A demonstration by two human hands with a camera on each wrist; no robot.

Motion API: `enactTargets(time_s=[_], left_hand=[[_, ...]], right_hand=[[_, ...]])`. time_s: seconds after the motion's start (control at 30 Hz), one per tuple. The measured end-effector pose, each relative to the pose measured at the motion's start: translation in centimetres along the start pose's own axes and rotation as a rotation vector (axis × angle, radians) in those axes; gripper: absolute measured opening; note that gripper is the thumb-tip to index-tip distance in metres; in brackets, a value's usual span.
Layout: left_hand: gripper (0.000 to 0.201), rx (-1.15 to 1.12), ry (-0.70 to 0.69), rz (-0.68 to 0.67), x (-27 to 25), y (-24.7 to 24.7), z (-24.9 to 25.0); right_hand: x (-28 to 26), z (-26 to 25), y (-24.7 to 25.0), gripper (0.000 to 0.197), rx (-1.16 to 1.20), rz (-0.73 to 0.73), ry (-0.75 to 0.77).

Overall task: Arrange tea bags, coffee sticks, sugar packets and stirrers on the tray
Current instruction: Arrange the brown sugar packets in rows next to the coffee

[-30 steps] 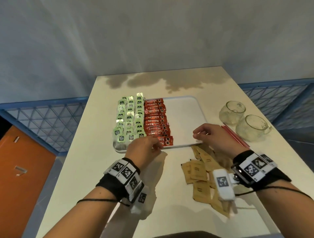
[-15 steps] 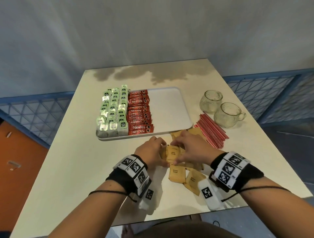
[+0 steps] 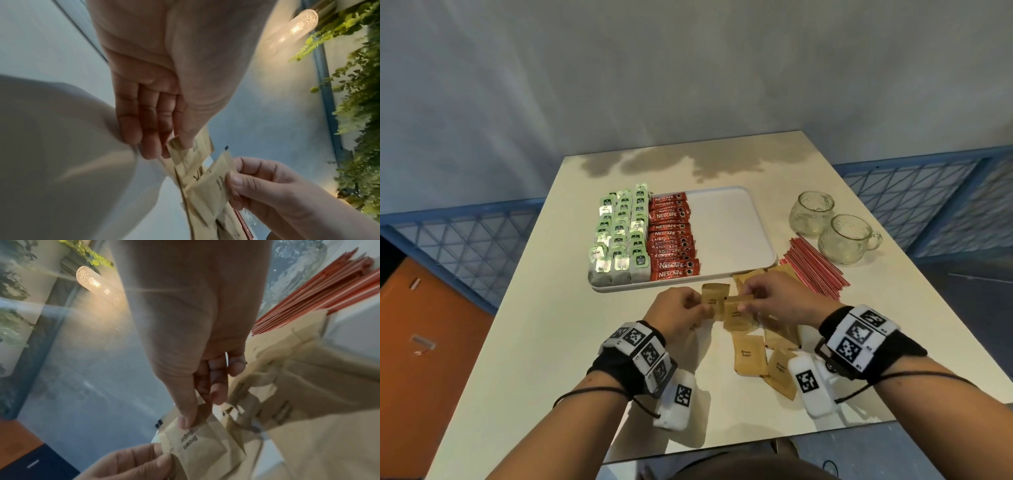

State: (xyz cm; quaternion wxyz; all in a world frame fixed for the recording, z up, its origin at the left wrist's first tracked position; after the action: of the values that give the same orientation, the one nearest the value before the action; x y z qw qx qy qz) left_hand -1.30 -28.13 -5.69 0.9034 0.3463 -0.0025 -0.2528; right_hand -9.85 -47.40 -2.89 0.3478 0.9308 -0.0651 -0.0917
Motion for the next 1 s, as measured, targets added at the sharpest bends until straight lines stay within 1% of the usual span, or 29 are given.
enactTargets(time_s=[0.07, 0.1, 0.2, 0.23, 0.3, 0.37, 0.47, 0.5, 0.57, 0.63, 0.67, 0.73, 0.8, 0.87, 0.9, 1.0], left_hand=[[0.009, -0.061, 0.018, -0.007, -0.1, 0.5, -0.1], [0.009, -0.074, 0.008, -0.007, -0.1, 0.6, -0.1], [0.006, -0.153, -0.007, -0.024, -0.2, 0.8, 0.3], [0.003, -0.192, 0.003, -0.05, -0.2, 0.8, 0.4], [0.002, -0.233, 0.012, -0.141, -0.4, 0.9, 0.6], [0.006, -0.278, 0.03, -0.226, -0.7, 0.8, 0.7], [0.016, -0.409, 0.103, -0.284, -1.1, 0.3, 1.4], [0.023, -0.42, 0.115, -0.298, -1.2, 0.1, 1.6], [0.039, -0.367, 0.109, -0.346, -1.5, -0.5, 1.8], [0.039, -0.299, 0.114, -0.381, -1.8, -1.0, 1.6], [0.035, -0.279, 0.129, -0.38, -1.9, -1.1, 1.4], [0.02, -0.28, 0.17, -0.335, -2.2, -0.9, 1.1], [0.009, -0.269, 0.193, -0.274, -2.2, -0.4, 0.7], [0.009, -0.271, 0.195, -0.244, -2.0, 0.1, 0.5], [0.009, -0.287, 0.206, -0.224, -2.0, 0.3, 0.4], [0.006, -0.331, 0.25, -0.178, -1.9, 0.4, 0.3]], right_hand=[[0.1, -0.9, 0.1, 0.005, 0.073, -0.004, 0.005], [0.3, -1.3, 0.1, 0.007, 0.101, 0.017, 0.01], [0.8, -2.2, -0.5, 0.03, 0.096, 0.117, 0.028], [1.0, -2.3, -0.6, 0.032, 0.069, 0.122, 0.028], [1.0, -2.3, -0.7, 0.024, 0.015, 0.089, 0.01], [0.7, -2.2, -0.6, 0.015, -0.003, 0.051, 0.001], [0.4, -2.2, -0.6, 0.016, 0.027, 0.023, -0.01], [0.3, -2.2, -0.8, 0.016, 0.046, 0.022, -0.018], [0.1, -2.2, -1.3, 0.015, 0.081, 0.022, -0.023], [-0.4, -2.1, -1.7, 0.019, 0.083, 0.012, -0.024], [-0.8, -2.0, -1.7, 0.028, 0.085, -0.003, -0.034], [-1.7, -1.5, -1.6, 0.051, 0.029, -0.082, -0.04], [-2.4, -1.2, -1.7, 0.066, -0.157, -0.212, 0.036], [-2.8, -1.0, -2.0, 0.069, -0.341, -0.328, 0.129], [-2.8, -1.0, -2.2, 0.068, -0.394, -0.36, 0.148], [-2.3, -1.5, -2.5, 0.06, -0.433, -0.361, 0.156]])
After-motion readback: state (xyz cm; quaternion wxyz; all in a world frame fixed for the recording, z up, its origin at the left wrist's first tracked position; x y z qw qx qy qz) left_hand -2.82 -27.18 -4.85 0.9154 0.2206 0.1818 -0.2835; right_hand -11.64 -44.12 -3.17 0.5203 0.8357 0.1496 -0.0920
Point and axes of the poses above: each hand's wrist, its own x-axis towards the middle knuckle, its own y-axis out of the back of the hand, z = x × y, the point moved 2 cm from there along x, towards the middle knuckle, and after that the axes turned 11 degrees about z, right-handed, at the moved point
